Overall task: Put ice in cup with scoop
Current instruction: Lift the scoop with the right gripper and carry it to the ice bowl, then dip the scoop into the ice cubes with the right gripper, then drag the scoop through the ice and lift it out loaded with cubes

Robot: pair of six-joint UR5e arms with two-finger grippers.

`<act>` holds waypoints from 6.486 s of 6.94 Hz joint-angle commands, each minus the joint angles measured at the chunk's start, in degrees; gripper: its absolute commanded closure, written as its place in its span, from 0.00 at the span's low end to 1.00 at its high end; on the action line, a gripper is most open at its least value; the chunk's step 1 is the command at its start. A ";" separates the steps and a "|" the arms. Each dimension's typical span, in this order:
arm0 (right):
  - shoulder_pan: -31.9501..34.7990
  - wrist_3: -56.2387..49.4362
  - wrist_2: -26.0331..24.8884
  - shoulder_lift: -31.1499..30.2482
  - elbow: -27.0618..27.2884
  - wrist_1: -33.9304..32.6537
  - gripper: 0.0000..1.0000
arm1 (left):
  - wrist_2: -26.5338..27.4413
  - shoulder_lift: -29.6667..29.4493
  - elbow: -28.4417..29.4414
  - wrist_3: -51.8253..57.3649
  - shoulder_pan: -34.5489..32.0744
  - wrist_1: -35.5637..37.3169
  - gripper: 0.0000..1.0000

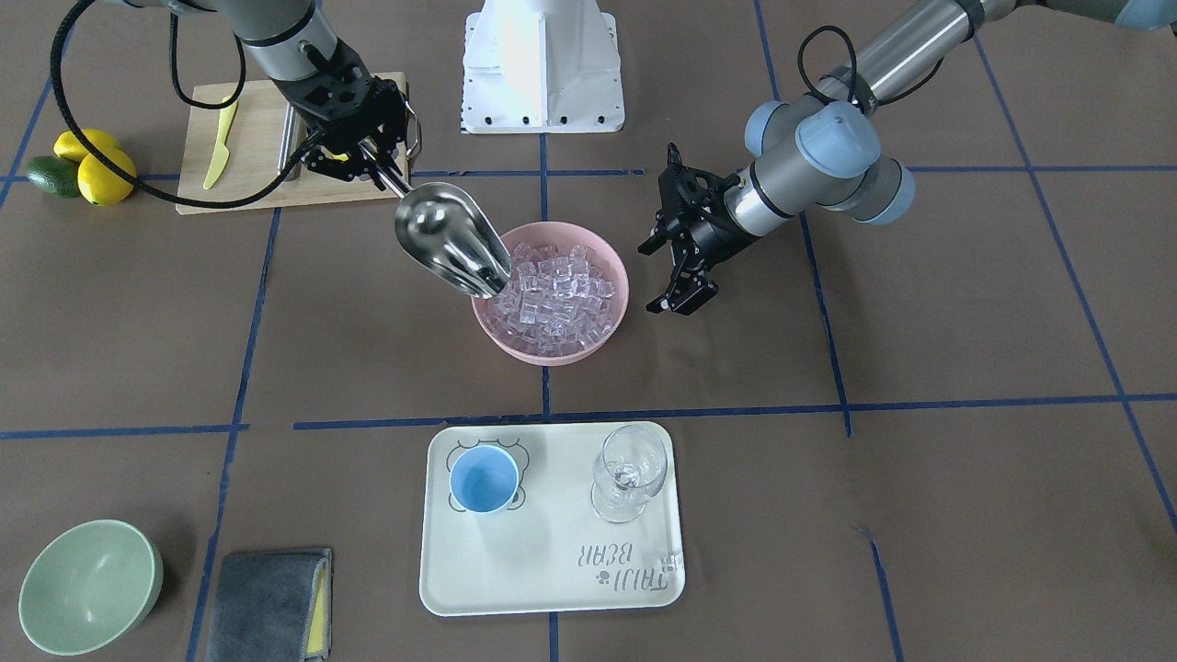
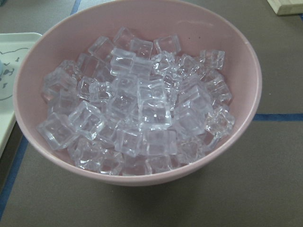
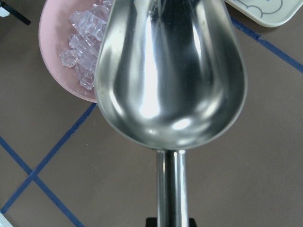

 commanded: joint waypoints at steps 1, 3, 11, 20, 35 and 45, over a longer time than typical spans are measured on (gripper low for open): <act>-0.69 -10.90 -1.53 6.63 -0.44 -13.72 1.00 | 0.50 -0.05 0.00 0.00 0.03 0.08 0.00; -0.70 -17.53 -1.53 13.39 -2.98 -26.20 1.00 | 0.50 -0.05 0.00 0.00 0.03 0.00 0.00; -0.70 -35.42 -9.27 37.59 -23.64 -59.30 1.00 | 3.66 0.04 0.44 -0.09 0.47 0.09 0.00; -0.87 -38.94 -12.34 48.58 -43.59 -64.14 1.00 | 3.75 0.04 0.62 -3.25 0.64 -0.79 0.00; -4.04 -37.36 -11.90 40.86 -40.63 -50.00 1.00 | 3.75 -0.48 0.53 -3.34 0.73 -0.79 0.00; -1.23 -33.93 -2.78 28.37 -28.06 -38.56 1.00 | 3.75 -1.02 -0.09 -3.43 0.56 -0.79 0.00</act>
